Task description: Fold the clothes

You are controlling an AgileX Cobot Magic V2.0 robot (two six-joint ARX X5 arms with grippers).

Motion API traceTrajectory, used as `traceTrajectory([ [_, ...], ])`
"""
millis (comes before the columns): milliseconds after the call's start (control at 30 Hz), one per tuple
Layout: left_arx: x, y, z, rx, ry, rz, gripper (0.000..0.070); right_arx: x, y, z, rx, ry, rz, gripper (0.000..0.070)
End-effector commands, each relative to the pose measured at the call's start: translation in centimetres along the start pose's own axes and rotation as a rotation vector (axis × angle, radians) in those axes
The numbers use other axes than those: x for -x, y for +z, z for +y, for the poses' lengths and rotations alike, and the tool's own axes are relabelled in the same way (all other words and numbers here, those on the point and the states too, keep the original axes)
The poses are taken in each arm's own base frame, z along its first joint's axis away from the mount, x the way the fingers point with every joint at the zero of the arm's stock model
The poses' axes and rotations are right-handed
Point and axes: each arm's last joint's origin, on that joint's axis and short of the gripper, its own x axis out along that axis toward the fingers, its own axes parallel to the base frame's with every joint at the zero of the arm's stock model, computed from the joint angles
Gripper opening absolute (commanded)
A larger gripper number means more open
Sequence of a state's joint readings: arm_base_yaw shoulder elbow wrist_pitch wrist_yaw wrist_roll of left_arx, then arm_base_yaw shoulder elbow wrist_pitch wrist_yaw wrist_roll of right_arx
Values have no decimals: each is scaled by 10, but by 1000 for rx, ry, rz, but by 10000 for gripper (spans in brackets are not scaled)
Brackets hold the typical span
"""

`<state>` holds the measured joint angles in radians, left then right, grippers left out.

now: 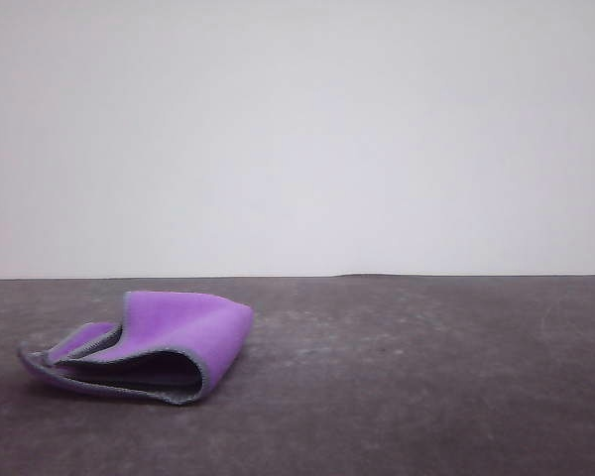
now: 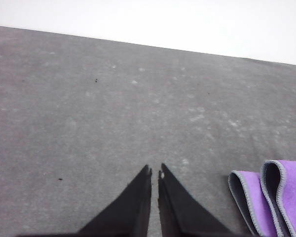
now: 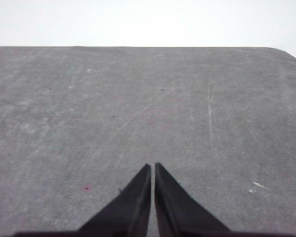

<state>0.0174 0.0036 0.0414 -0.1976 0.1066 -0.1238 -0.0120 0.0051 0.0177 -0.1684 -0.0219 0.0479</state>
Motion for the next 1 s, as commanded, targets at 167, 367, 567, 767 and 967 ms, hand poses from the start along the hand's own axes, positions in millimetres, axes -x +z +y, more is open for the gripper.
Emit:
traceTrajectory([
  [167, -2, -7, 1, 3, 9, 29, 16, 0, -1, 0, 14, -1, -8, 8],
  [367, -2, -7, 1, 3, 9, 29, 16, 0, -1, 0, 14, -1, -8, 8],
  [567, -2, -7, 1, 3, 9, 29, 16, 0, -1, 0, 14, -1, -8, 7],
  [767, -2, -7, 1, 3, 9, 29, 16, 0, -1, 0, 14, -1, -8, 7],
  [967, -2, -7, 1, 3, 9, 29, 16, 0, -1, 0, 14, -1, -8, 8],
])
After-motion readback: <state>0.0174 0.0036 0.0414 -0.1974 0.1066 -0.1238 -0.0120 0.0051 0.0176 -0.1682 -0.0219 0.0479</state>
